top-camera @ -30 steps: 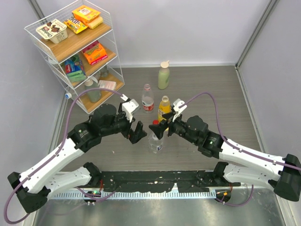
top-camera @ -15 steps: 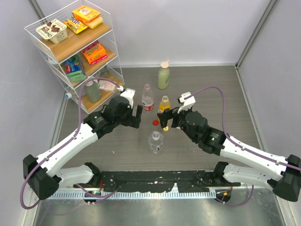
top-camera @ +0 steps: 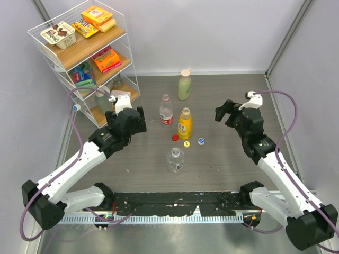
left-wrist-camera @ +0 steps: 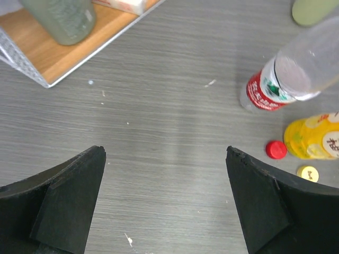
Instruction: Unscrew the bottle caps
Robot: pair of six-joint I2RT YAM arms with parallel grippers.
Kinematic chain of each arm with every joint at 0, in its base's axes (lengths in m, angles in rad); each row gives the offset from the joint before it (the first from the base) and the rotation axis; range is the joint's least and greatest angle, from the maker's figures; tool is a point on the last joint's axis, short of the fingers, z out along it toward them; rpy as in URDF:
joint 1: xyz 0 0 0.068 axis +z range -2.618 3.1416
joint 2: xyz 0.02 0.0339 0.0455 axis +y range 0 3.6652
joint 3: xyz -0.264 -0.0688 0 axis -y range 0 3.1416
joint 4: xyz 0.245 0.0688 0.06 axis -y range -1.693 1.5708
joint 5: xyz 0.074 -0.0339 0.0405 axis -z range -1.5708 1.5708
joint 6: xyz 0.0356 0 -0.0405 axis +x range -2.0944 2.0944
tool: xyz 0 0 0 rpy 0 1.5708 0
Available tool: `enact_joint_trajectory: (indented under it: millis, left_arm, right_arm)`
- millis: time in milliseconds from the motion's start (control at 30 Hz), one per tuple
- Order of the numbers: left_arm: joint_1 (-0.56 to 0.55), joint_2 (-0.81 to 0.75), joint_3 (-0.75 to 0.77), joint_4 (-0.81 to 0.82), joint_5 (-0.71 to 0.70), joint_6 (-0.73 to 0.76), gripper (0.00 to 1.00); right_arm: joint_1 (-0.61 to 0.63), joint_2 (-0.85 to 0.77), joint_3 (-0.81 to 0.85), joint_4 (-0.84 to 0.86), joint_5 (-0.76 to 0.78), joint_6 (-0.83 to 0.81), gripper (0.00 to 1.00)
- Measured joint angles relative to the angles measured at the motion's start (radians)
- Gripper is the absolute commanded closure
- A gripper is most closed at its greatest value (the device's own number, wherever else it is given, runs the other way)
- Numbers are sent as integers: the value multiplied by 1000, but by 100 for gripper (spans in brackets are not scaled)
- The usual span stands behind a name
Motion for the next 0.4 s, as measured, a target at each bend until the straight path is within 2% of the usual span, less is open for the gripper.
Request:
enact_joint_trajectory:
  millis: [200,400]
  left_arm:
    - [0,-119,-87,68,-154,-8,0]
    - [0,-205,-183,155,-287,-3,0]
  right_arm:
    - [-188,0,-29,-34,-68,38,0]
    - [-229,0,-51,-35,-50,52,0]
